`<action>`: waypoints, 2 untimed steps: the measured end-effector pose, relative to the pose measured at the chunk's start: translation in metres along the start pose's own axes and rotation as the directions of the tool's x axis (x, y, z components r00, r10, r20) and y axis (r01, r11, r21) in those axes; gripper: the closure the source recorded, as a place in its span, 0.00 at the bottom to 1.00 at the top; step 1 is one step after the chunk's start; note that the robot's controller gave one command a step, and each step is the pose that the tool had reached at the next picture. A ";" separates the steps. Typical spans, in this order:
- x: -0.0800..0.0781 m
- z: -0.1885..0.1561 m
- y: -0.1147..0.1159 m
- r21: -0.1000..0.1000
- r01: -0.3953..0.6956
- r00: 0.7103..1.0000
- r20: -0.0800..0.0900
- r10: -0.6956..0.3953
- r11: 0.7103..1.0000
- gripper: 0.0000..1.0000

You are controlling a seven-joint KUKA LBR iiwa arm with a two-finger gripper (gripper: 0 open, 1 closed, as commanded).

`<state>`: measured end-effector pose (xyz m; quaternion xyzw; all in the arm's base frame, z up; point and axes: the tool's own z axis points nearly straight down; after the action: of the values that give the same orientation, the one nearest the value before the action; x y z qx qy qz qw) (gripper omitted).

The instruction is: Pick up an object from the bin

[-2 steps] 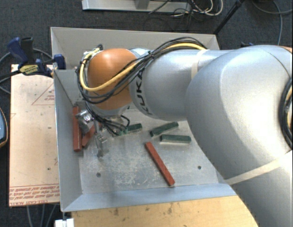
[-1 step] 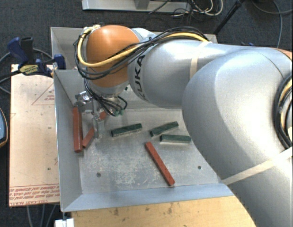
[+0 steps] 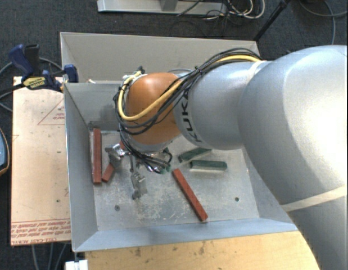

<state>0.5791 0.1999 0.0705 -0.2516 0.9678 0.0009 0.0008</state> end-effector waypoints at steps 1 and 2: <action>-0.070 -0.009 0.006 0.000 -0.132 0.991 0.007 0.132 0.991 0.00; -0.044 -0.036 -0.041 0.002 -0.362 0.932 0.002 0.362 0.932 0.00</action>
Offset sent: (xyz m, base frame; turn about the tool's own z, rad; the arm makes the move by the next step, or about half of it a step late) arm 0.0571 0.0373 0.0074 0.1337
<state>0.6376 0.1861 0.1063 -0.0692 0.9976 0.0003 0.0017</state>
